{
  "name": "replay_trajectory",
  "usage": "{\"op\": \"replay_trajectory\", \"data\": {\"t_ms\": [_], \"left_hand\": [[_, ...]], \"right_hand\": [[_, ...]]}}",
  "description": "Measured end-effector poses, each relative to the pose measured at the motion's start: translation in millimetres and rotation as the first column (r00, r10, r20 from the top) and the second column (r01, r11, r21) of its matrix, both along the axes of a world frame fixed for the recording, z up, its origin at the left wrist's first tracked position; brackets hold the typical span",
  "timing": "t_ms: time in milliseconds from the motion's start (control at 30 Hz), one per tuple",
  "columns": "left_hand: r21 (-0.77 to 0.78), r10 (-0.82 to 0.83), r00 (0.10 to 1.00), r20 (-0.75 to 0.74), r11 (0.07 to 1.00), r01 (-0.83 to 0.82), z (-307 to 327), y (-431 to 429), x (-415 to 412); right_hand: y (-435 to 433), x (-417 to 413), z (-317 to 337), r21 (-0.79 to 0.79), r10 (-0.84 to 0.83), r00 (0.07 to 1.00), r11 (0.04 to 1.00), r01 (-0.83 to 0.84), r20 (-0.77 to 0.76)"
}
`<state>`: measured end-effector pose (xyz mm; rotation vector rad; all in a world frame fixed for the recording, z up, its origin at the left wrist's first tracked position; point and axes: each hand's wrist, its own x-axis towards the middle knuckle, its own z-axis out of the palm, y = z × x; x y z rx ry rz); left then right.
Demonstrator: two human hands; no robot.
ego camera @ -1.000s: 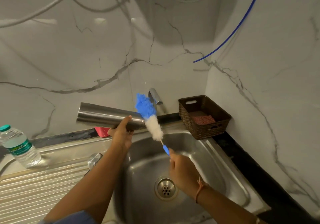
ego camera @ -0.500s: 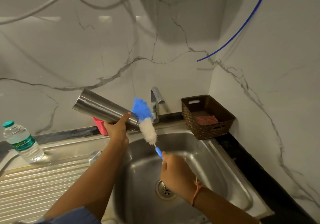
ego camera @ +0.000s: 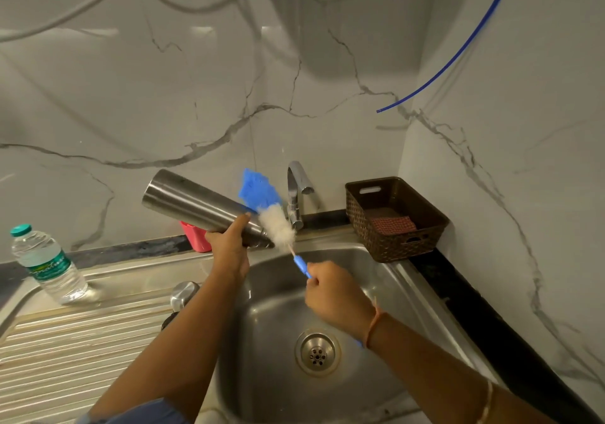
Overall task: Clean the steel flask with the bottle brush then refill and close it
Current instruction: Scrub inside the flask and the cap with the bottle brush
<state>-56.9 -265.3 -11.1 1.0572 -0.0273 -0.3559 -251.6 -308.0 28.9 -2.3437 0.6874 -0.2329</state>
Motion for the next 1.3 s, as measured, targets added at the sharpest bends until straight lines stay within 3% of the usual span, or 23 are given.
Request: {"op": "replay_trajectory", "data": {"t_ms": [133,233,300,433,533,633,733,867,1067,1133,1300], "left_hand": [[-0.107,-0.002,0.994,-0.107,0.994,-0.009,-2,4,-2],[-0.078,0.070,0.980,-0.186,0.993,-0.086,-1,9,9],[-0.128,-0.002,0.977,-0.211,0.991,-0.026,-1,13,11],[-0.117,-0.063,0.988,-0.137,0.992,0.047,-4,9,-2],[-0.082,-0.009,0.998,-0.057,0.997,0.004,1,4,-7],[-0.149,0.047,0.996,-0.079,0.987,-0.059,8,7,2],[-0.205,-0.037,0.996,-0.075,0.979,0.021,7,8,0],[-0.112,-0.128,0.992,-0.013,0.986,0.126,3,3,-15],[-0.072,0.036,0.996,-0.076,0.997,-0.041,16,1,3],[-0.071,0.063,0.994,-0.094,0.995,-0.070,19,0,1],[0.018,-0.038,0.999,0.038,0.999,0.037,15,-1,-12]], "right_hand": [[-8,14,8,0.021,-0.015,0.998,1.000,0.017,-0.056],[16,0,5,-0.051,0.055,0.995,0.997,-0.059,-0.080],[24,-1,6,-0.107,0.030,0.997,0.993,-0.038,-0.074],[1,19,13,-0.043,-0.096,0.990,0.995,0.092,-0.102],[-1,17,15,-0.040,-0.070,0.990,0.997,0.066,-0.126],[14,3,12,-0.083,0.021,0.986,0.996,-0.035,-0.166],[6,5,18,-0.087,-0.023,0.986,0.996,0.008,-0.165],[-13,20,26,-0.035,-0.074,0.980,0.997,0.069,-0.187],[16,-6,16,-0.092,0.057,0.988,0.993,-0.071,-0.146],[12,-2,15,-0.073,0.037,0.990,0.996,-0.047,-0.134],[-10,15,21,0.031,-0.051,0.990,0.998,0.056,-0.131]]}}
